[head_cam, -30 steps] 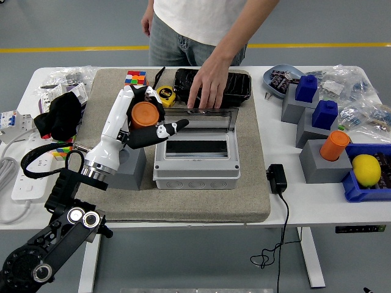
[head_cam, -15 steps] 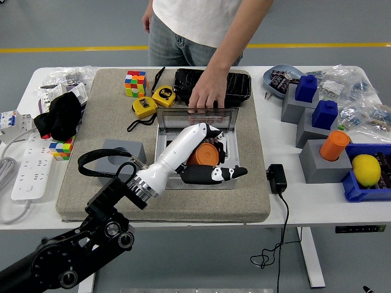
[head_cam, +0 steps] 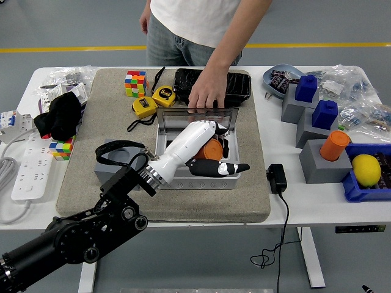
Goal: Fetch the battery,place it into the box,close the lid of the box
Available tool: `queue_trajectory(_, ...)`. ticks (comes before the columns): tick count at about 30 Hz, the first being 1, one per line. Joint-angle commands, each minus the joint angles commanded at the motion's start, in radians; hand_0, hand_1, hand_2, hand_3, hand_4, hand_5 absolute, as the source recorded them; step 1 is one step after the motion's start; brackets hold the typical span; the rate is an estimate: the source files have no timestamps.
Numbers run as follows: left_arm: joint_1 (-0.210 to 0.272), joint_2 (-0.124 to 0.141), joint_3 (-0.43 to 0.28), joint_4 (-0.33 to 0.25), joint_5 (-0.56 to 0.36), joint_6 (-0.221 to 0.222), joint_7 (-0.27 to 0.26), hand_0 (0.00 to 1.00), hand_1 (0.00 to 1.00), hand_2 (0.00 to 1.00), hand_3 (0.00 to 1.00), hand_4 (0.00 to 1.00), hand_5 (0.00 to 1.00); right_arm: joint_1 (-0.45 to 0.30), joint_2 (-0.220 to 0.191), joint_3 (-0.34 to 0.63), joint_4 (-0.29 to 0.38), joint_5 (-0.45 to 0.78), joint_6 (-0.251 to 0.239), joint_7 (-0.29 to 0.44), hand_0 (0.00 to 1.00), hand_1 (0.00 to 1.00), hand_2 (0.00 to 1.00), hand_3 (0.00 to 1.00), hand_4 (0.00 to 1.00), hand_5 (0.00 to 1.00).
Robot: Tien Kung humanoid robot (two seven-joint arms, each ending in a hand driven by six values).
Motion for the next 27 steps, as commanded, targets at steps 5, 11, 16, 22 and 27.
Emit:
queue_trajectory(5,-0.025,-0.011,-0.016,0.065,0.029,-0.005,0.002,0.072,0.002,0.008,0.005,0.998,0.144,0.001,-0.001,0.0,0.0,-0.001,0.0,-0.001,0.998,0.983,0.909,0.858,0.998,0.998)
queue_trajectory(11,-0.046,-0.023,-0.023,0.12,0.058,-0.002,0.014,0.073,0.002,0.01,0.01,0.987,0.04,0.002,-0.002,-0.008,0.0,0.005,0.0,0.0,0.998,0.983,0.909,0.858,0.998,0.998)
queue_trajectory(16,-0.06,-0.034,-0.026,0.163,0.053,0.001,0.014,0.073,0.002,0.009,0.012,0.98,0.014,0.004,-0.002,-0.017,0.0,0.012,0.0,0.002,0.998,0.983,0.909,0.858,0.998,0.998)
queue_trajectory(22,-0.068,-0.041,-0.032,0.175,0.052,0.001,0.017,0.073,0.002,0.009,0.01,0.969,0.002,0.004,-0.004,-0.014,0.0,0.007,0.0,0.0,0.998,0.983,0.909,0.858,0.998,0.998)
queue_trajectory(27,-0.068,-0.042,-0.03,0.177,0.054,0.002,0.014,0.074,0.002,0.007,0.01,0.998,0.128,0.005,-0.004,-0.019,0.0,0.013,0.0,0.002,0.998,0.983,0.909,0.858,0.998,0.998)
